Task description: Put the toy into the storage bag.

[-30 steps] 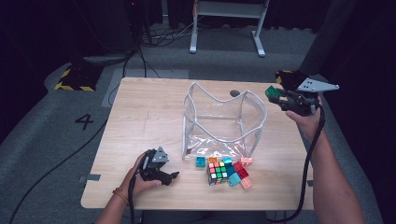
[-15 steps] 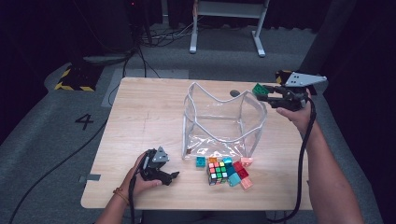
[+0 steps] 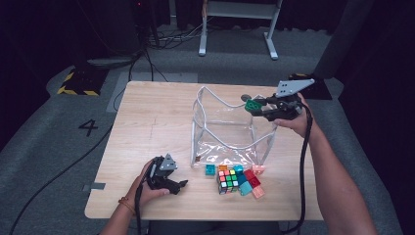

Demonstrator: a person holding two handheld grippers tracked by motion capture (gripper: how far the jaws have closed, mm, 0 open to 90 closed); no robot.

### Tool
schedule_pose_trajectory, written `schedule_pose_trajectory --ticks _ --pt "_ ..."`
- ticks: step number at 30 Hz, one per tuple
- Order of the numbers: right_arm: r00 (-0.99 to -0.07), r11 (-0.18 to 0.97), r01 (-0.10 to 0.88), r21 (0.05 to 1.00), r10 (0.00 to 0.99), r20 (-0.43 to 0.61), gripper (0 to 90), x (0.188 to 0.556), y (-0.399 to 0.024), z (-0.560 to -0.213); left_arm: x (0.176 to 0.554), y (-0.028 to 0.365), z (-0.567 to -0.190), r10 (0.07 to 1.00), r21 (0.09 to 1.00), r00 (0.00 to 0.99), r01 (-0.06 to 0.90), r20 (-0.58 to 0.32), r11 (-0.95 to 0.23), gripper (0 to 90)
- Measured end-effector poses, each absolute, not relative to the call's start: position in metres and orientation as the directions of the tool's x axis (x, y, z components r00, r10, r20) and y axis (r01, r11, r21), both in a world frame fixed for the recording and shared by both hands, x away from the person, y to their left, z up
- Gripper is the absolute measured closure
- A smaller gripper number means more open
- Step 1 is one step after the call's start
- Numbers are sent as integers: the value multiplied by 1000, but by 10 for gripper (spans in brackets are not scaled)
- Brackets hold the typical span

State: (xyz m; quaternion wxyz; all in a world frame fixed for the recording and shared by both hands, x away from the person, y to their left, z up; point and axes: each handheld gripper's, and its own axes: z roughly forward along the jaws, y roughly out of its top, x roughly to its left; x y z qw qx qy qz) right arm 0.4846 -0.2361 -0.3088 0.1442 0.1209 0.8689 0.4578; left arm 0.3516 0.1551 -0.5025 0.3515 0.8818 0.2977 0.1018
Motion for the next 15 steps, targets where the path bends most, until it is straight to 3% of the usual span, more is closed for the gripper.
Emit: schedule_pose_trajectory --ticks 15 --pt "-965 784 84 615 218 -147 589 502 -204 -318 352 155 -503 598 682 801 454 -30 -574 140"
